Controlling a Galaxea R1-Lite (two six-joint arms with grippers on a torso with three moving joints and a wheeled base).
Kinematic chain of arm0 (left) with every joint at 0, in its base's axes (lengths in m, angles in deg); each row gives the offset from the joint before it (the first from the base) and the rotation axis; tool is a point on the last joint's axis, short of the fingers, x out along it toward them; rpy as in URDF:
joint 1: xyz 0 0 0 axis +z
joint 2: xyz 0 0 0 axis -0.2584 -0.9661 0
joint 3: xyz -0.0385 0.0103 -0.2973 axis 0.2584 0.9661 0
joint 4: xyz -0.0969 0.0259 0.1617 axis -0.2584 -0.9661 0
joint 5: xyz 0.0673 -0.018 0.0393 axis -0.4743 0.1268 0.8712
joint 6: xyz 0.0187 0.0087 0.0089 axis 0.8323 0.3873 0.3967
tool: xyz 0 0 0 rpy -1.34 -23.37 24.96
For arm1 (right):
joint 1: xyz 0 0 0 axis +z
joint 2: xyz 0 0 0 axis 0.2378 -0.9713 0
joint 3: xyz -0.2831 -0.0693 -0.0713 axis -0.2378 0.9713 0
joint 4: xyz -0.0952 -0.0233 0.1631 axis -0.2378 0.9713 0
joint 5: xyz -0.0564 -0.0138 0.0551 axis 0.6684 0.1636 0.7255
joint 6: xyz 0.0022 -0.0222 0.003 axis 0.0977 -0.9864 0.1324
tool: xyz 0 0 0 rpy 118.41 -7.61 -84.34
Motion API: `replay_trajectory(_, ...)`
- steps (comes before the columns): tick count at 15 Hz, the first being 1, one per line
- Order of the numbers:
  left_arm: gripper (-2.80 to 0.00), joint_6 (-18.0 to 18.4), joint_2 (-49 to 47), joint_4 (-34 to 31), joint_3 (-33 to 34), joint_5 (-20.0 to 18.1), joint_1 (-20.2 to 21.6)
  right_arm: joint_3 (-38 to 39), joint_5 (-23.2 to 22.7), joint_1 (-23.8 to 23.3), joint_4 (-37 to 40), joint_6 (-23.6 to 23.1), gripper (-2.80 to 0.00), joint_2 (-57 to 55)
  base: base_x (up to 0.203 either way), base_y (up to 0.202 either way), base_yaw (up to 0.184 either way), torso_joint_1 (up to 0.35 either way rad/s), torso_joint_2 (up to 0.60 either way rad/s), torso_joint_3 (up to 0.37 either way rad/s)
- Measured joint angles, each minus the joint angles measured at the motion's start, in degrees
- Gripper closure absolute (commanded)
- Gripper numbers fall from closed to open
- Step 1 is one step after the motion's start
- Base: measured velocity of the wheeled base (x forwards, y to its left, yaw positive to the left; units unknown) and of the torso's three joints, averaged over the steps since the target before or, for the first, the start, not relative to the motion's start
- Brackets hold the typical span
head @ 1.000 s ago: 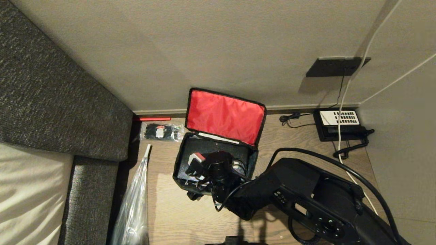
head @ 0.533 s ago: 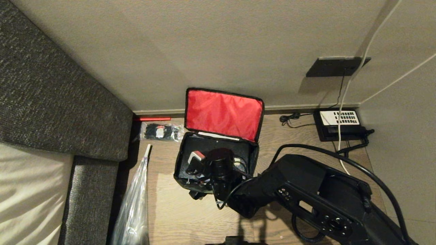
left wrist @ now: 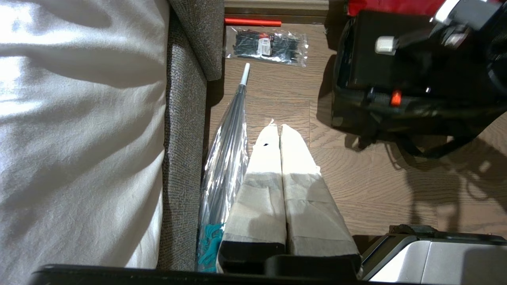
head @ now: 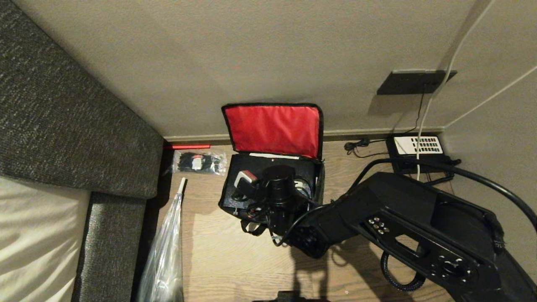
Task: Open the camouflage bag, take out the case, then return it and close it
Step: Grip the handle
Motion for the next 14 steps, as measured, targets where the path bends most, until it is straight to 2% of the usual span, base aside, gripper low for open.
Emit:
replay_trajectory(10,0.0,0.0,0.0,0.0,0.0,0.0,0.0,0.7,-0.2,-0.8,-0.4,0.8,0.0,-2.5,0.0,0.0,0.0,0.0,0.0,0.0)
replay_trajectory(14,0.0,0.0,0.0,0.0,0.0,0.0,0.0,-1.5,-0.2,-1.2,-0.7,3.2,0.0,-5.6,0.0,0.0,0.0,0.0,0.0,0.0)
